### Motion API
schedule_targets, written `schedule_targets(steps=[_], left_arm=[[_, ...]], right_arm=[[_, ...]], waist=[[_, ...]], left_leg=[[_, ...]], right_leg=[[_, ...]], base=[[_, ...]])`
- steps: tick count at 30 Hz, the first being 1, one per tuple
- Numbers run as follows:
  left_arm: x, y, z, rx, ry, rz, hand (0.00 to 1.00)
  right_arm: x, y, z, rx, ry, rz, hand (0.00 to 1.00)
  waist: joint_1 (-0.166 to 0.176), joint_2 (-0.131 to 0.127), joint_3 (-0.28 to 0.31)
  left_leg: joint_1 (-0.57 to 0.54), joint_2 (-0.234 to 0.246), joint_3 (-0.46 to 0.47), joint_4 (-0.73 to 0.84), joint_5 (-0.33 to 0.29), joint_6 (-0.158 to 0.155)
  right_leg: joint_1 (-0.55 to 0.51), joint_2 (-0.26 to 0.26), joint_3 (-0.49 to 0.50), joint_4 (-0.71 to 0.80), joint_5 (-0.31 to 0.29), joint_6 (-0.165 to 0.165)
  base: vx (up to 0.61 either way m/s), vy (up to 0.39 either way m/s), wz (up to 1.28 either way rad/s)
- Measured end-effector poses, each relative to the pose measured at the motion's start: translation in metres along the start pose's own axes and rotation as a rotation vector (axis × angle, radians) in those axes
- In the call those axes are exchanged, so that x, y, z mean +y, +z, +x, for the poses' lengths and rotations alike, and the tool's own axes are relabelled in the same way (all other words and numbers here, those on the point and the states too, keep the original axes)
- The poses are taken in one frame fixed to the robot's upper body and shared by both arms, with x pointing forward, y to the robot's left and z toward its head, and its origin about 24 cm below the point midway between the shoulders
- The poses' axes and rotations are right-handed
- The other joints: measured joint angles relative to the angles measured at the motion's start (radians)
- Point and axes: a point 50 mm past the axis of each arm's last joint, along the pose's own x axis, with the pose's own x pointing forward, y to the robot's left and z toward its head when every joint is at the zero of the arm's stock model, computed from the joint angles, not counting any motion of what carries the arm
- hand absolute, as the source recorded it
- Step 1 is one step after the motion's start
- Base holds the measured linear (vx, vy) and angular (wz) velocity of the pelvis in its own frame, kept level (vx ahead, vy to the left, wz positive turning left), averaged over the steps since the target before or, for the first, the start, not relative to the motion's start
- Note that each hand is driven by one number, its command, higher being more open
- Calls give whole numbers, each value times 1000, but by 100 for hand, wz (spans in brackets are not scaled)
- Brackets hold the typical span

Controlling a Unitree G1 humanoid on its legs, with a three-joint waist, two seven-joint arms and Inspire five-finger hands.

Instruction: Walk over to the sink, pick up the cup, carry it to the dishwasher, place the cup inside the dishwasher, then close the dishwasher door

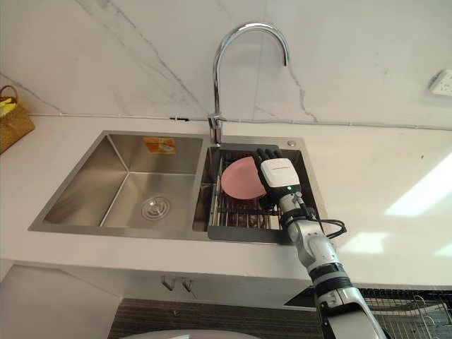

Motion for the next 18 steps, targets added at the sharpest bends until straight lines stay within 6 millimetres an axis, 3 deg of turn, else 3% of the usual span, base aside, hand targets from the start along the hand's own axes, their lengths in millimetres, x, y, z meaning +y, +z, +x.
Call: schedule_targets(steps=[5, 6, 18], left_arm=[[-1, 2, 0, -13, 7, 10, 100], [-2, 1, 0, -12, 8, 5, 100], [-4, 4, -1, -29, 6, 4, 100]], right_arm=[[1, 3, 3, -20, 8, -25, 100], [3, 4, 5, -32, 15, -38, 0], [18, 4, 6, -66, 111, -55, 0]], waist=[[4, 0, 1], [5, 0, 1], [14, -3, 3]], left_leg=[[-7, -1, -12, 0, 5, 1], [-8, -1, -13, -1, 6, 1], [-20, -7, -43, -2, 21, 2]], right_leg=[[0, -1, -17, -1, 0, 0], [0, -1, -20, -1, 0, 0], [2, -5, -53, -1, 0, 0]], base=[[-31, -12, 10], [-32, -10, 4], [-39, -7, 8]])
